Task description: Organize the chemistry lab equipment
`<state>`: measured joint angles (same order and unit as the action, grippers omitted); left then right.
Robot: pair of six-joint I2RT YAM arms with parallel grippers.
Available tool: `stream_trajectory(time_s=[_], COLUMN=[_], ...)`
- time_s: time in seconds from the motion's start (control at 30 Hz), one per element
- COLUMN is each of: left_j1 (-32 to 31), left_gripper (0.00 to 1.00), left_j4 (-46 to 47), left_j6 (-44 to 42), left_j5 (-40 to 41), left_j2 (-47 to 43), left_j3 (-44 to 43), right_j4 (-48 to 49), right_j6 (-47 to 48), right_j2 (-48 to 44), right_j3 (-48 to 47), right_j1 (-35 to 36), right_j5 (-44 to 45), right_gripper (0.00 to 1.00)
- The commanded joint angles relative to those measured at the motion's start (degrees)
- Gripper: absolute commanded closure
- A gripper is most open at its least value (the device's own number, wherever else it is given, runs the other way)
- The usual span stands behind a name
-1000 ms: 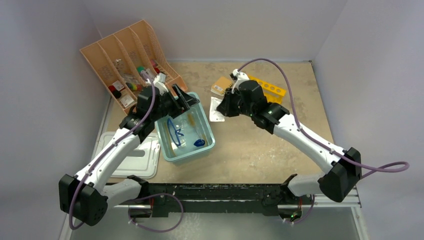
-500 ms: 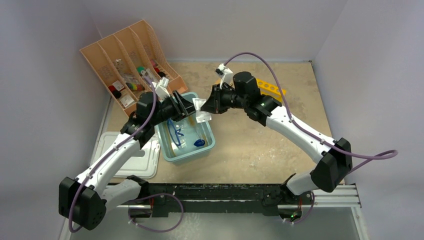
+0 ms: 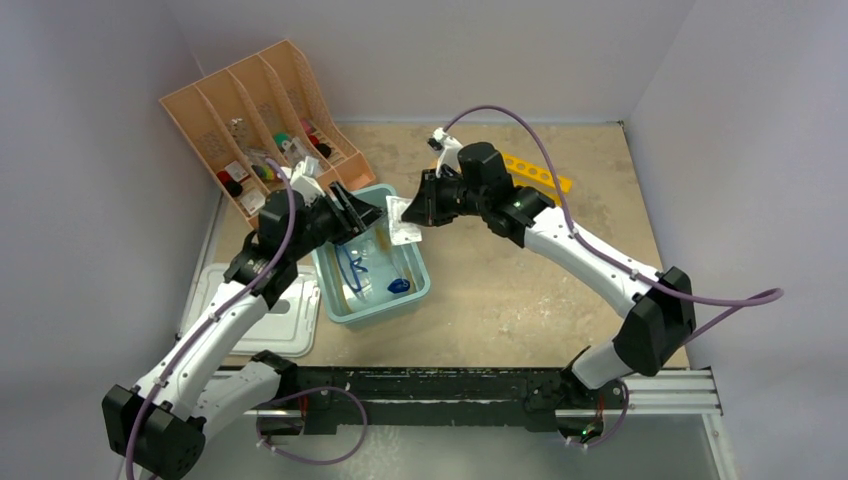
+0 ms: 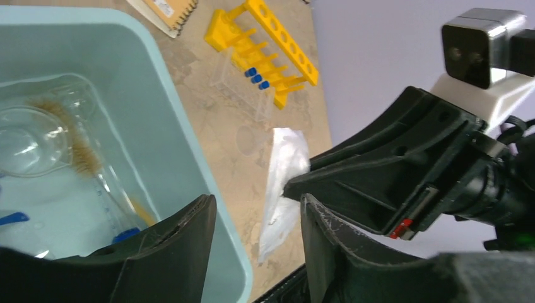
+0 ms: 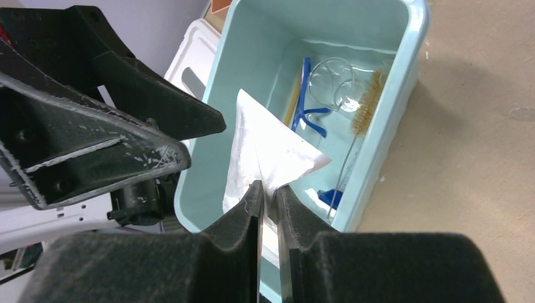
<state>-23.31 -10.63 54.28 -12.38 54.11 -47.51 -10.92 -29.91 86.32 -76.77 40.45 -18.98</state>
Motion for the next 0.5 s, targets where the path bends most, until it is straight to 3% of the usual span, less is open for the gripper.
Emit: stream_trajectory(time_s=[0.0,0.13,0.3,0.4,0.47], left_j1=[-0.2,-0.2,-0.2,-0.2,-0.2], left_gripper=[0.47,0.49,0.62,0.79,0.94], left_j4=[8.9,13.2,11.4,10.7,7.8], left_j6=[2.2,3.1,1.8,1.0,0.0], left_j5=[-6.8,-11.9,-12.2,-11.7,-10.8], left_j2=[1.1,2.4,2.6,2.4,2.3], left_j3=[-1.9,-0.4,-0.4,-0.4,-0.8], right_j4=[2.7,4.0,3.8,3.6,2.5], right_j6=[-0.2,-0.5,-0.5,-0.5,0.0], right_j2=[-0.3,-0.6,-0.5,-0.5,-0.5], right_j3=[-3.4,-3.6,-3.7,-3.4,-3.3], right_j1=[0.1,0.1,0.1,0.1,0.1], right_j5=[-5.5,-8.9,-9.4,-9.1,-7.4], right_gripper=[0.86,0.86,0.86,0.85,0.77])
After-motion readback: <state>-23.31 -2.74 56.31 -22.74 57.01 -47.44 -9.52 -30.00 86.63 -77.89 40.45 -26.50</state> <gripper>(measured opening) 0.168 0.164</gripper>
